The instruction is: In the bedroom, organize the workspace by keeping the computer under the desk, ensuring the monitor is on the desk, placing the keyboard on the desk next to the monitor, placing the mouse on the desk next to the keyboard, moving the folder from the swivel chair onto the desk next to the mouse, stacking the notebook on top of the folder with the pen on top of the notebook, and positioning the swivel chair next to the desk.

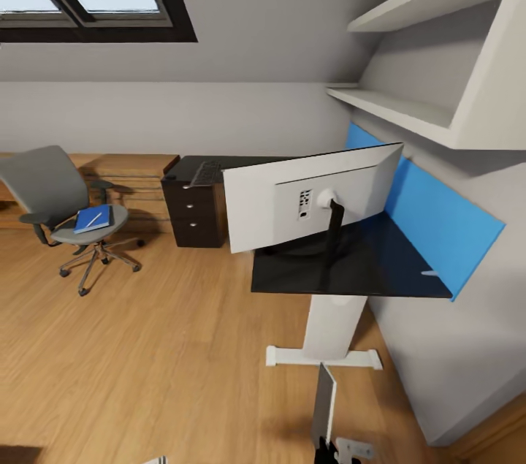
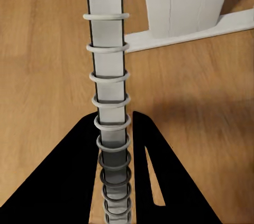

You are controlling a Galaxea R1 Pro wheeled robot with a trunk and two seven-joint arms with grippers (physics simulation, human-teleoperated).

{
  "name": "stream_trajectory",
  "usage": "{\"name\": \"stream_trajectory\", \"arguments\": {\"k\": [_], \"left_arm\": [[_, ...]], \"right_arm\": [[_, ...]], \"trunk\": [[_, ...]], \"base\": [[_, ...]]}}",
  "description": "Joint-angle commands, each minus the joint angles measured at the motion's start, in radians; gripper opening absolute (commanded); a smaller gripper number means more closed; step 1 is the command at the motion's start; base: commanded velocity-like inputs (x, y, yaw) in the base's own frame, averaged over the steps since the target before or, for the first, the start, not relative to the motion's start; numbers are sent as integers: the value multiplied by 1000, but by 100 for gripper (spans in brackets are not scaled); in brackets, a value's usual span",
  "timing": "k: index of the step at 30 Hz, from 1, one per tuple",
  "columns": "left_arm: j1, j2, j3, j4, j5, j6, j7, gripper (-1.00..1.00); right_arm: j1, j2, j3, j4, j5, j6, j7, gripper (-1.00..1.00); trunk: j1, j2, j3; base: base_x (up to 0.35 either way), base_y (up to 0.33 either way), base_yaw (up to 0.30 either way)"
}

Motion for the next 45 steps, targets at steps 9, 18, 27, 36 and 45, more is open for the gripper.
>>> {"name": "stream_trajectory", "arguments": {"k": [9,18,27,36,45], "left_arm": [[0,-2,-7,59,4,7,-2,100],[1,-3,-8,88,-30,-3,-1,100],[1,-3,-8,88,-29,-4,-1,100],[1,-4,-8,89,-29,-4,-1,100],[1,-4,-8,90,-29,-4,-1,100]], "right_arm": [[-1,4,12,26,-5,-90,1,-100],[-1,32,15,43,36,-93,1,-100],[-1,36,15,53,45,-93,2,-100],[-1,36,15,55,70,-93,2,-100],[-1,36,15,56,87,-93,2,-100]], "trunk": [[0,-1,-1],[0,-1,-1],[0,-1,-1],[0,-1,-1],[0,-1,-1]], "base": [[142,318,0],[209,302,-40],[175,307,-73],[123,315,-2],[95,318,0]]}}
